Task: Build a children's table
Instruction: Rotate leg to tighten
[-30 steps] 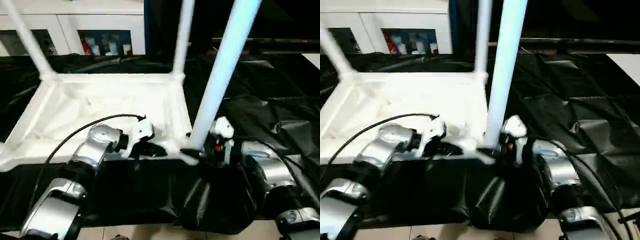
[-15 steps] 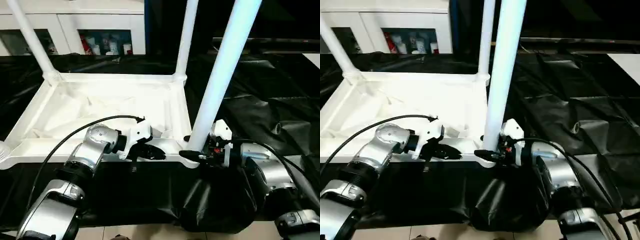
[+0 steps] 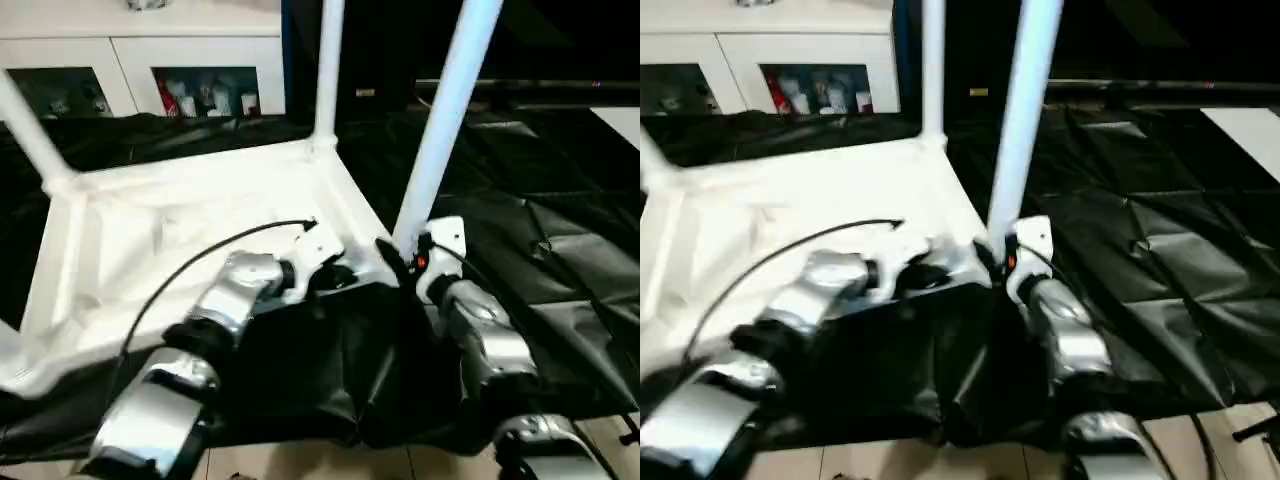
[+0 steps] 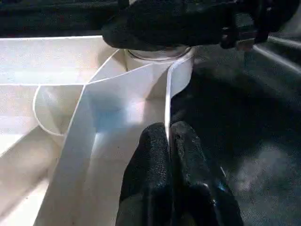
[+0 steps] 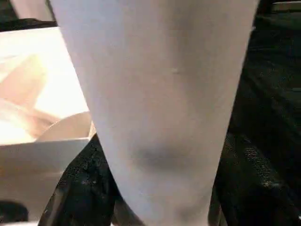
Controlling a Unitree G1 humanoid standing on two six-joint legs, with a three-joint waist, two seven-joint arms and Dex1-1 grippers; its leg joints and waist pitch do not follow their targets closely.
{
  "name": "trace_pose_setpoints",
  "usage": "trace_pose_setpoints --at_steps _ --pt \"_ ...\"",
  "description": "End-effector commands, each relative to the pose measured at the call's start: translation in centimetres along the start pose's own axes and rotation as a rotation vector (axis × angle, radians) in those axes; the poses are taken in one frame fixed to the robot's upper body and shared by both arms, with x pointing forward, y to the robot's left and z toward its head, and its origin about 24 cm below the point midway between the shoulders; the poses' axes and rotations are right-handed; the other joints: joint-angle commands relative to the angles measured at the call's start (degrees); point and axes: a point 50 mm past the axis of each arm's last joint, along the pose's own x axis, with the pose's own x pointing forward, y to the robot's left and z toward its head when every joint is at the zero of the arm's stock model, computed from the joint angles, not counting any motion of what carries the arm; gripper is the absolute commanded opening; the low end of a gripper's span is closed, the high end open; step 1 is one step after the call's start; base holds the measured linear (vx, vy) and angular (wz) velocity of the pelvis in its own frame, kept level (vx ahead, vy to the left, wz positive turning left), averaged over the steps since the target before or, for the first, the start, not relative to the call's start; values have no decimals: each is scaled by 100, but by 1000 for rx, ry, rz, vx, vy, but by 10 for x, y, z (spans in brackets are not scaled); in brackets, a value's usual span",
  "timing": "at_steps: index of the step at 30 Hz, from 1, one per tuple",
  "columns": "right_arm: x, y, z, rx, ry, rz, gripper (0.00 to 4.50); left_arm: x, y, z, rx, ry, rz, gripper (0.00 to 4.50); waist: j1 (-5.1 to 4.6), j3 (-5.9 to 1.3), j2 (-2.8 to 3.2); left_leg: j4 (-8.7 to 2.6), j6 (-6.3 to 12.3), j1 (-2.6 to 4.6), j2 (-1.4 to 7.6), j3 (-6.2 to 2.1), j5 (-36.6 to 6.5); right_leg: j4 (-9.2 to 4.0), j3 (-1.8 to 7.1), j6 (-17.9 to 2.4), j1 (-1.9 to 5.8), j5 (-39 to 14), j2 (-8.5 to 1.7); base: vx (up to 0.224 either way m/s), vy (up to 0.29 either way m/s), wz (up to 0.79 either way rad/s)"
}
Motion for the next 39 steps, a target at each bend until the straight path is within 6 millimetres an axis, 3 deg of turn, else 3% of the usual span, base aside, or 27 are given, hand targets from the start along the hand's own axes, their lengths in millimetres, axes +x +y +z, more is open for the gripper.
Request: trace_pose_setpoints --at_steps 1,3,6,7,9,10,13,18,19,22,23,24,26,27,30,34,39 --pt "4 45 -26 21 91 199 270 21 -19 9 -20 -42 -49 0 -14 -212 36 -478 -24 81 225 -131 -2178 -471 182 -1077 115 -1622 -269 0 0 0" --pt "4 47 -23 0 72 218 304 22 -20 9 -16 -38 -57 0 -11 -220 34 -470 29 69 219 -128 -2104 -457 183 -1109 134 -1543 -274 0 0 0" --pt "4 48 -16 -29 32 279 312 19 -20 7 -4 -29 -72 0 -10 -240 56 -453 125 60 219 -117 -1985 -454 173 -1162 153 -1449 -275 0 0 0" --pt "3 46 -11 -38 14 329 339 16 -17 5 3 -23 -78 0 -4 -252 69 -446 170 54 221 -117 -1909 -444 170 -1183 165 -1400 -280 0 0 0" --pt "0 43 -9 -72 14 388 339 11 -15 2 9 -15 -94 0 0 -262 65 -427 268 30 219 -110 -1774 -425 165 -1231 192 -1262 -278 0 0 0" --pt "-4 39 -9 -100 24 443 339 6 -13 -1 9 -10 -122 0 0 -257 106 -426 313 24 225 -109 -1664 -415 163 -1281 188 -1126 -281 0 0 0" --pt "-13 31 -9 -150 55 550 339 -5 -12 -5 28 2 -210 0 5 -283 88 -384 486 -4 216 -94 -1358 -361 148 -1409 241 -665 -274 0 0 0" --pt "-28 18 -6 -170 98 700 339 -23 -9 -11 33 26 -310 0 36 -302 125 -332 709 12 251 -56 -1001 -280 113 -1736 253 -35 -250 0 0 0" --pt "-35 13 -5 -174 118 781 339 -32 -7 -15 47 42 -354 0 32 -295 66 -331 726 10 248 -44 -1019 -291 113 -1745 253 -93 -245 0 0 0" --pt "-44 9 -6 -192 166 872 339 -44 -4 -20 49 68 -402 0 78 -287 109 -344 699 28 274 -53 -1090 -292 118 -1735 241 -325 -254 0 0 0" --pt "-45 8 -6 -192 177 887 316 -46 -3 -21 50 71 -410 0 87 -285 116 -347 678 34 278 -56 -1109 -294 118 -1737 235 -353 -255 0 0 0" --pt "-47 6 -6 -191 194 898 308 -51 -1 -23 46 85 -423 0 108 -303 86 -350 622 52 288 -54 -1134 -283 124 -1735 235 -437 -263 0 0 0" --pt "-48 5 -6 -192 201 906 303 -54 0 -24 45 93 -429 0 124 -293 100 -364 523 56 288 -54 -1211 -301 128 -1695 224 -644 -270 0 0 0" --pt "-48 4 -6 -193 206 911 290 -55 0 -24 44 96 -432 0 134 -303 76 -358 483 59 287 -52 -1210 -293 134 -1681 227 -684 -274 0 0 0" --pt "-48 6 -5 -187 207 929 262 -59 3 -25 40 98 -415 0 156 -319 76 -340 491 52 275 -48 -1044 -269 136 -1684 233 -477 -272 0 0 0" --pt "-47 10 -4 -178 209 952 244 -59 7 -24 43 92 -380 0 155 -328 74 -314 580 39 257 -44 -874 -243 130 -1699 244 -225 -268 0 0 0" --pt "-46 11 -13 -170 228 865 234 -47 8 -21 26 56 -277 0 165 -312 101 -324 518 57 264 -45 -1034 -283 128 -1671 228 -490 -268 0 0 0"
